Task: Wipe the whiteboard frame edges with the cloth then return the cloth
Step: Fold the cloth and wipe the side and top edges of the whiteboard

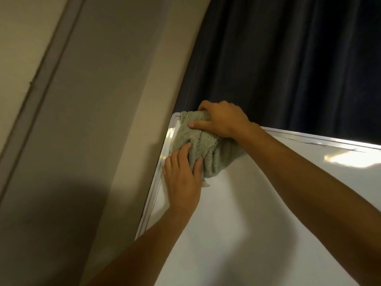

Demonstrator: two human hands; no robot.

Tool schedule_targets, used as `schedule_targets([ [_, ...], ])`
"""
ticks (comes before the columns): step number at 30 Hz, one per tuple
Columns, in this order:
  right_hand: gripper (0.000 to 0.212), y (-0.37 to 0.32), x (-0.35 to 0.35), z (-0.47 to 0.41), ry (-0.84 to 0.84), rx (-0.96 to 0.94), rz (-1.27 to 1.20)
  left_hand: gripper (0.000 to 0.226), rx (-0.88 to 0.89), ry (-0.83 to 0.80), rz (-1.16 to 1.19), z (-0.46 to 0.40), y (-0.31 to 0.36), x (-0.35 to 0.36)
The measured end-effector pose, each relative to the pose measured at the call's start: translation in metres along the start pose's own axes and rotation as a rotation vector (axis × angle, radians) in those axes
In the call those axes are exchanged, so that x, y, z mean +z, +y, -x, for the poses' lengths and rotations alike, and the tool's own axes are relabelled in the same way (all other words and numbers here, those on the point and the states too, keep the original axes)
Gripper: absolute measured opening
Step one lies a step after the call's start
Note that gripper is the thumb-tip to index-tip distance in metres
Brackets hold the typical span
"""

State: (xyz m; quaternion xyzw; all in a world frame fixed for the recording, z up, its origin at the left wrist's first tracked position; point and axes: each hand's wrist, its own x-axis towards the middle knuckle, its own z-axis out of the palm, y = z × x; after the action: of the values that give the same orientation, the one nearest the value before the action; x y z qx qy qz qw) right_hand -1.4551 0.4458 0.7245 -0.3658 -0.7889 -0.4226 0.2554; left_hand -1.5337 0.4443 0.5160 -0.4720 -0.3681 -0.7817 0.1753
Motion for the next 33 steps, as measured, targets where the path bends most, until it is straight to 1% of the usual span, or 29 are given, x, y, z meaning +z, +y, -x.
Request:
schedule_targets([
  [2,0.073,-0.008,-0.014,0.001,-0.012,-0.001,0.007,0.059,0.043,-0.003,-0.005,0.011,0.002,-0.011],
  [6,0.066,-0.015,-0.037,0.006,-0.083,-0.008,0.000,0.071,0.215,-0.075,-0.058,0.044,-0.003,-0.030],
  [9,0.055,-0.018,-0.045,0.009,-0.186,0.015,-0.053,0.076,0.420,-0.118,-0.179,0.061,-0.002,-0.039],
  [11,0.049,-0.022,-0.050,0.009,-0.243,0.028,-0.072,0.082,0.589,-0.209,-0.227,0.074,0.011,-0.042],
  [13,0.046,-0.027,-0.054,0.011,-0.264,0.030,-0.075,0.082,0.695,-0.297,-0.258,0.088,0.028,-0.040],
  [14,0.045,-0.030,-0.055,0.013,-0.257,0.030,-0.067,0.078,0.693,-0.316,-0.256,0.096,0.035,-0.039],
  [17,0.044,-0.033,-0.051,0.015,-0.212,0.033,-0.011,0.067,0.516,-0.323,-0.202,0.109,0.049,-0.029],
  [18,0.044,-0.034,-0.050,0.015,-0.207,0.037,0.003,0.066,0.486,-0.320,-0.214,0.111,0.051,-0.026],
  [21,0.048,-0.035,-0.050,0.017,-0.201,0.044,0.037,0.065,0.544,-0.364,-0.294,0.119,0.055,-0.016],
  [22,0.055,-0.035,-0.051,0.019,-0.202,0.050,0.047,0.065,0.564,-0.387,-0.306,0.120,0.053,-0.013],
  [23,0.066,-0.035,-0.051,0.022,-0.209,0.056,0.056,0.064,0.574,-0.408,-0.313,0.121,0.050,-0.010],
  [25,0.093,-0.034,-0.052,0.030,-0.231,0.044,0.080,0.065,0.577,-0.439,-0.337,0.121,0.044,-0.006],
  [27,0.108,-0.031,-0.052,0.037,-0.236,0.018,0.083,0.069,0.572,-0.448,-0.363,0.122,0.042,-0.002],
  [30,0.109,-0.028,-0.048,0.038,-0.204,-0.008,0.115,0.076,0.537,-0.435,-0.357,0.129,0.052,0.004],
  [33,0.097,-0.029,-0.045,0.036,-0.167,-0.007,0.174,0.073,0.624,-0.426,-0.318,0.139,0.077,0.015],
])
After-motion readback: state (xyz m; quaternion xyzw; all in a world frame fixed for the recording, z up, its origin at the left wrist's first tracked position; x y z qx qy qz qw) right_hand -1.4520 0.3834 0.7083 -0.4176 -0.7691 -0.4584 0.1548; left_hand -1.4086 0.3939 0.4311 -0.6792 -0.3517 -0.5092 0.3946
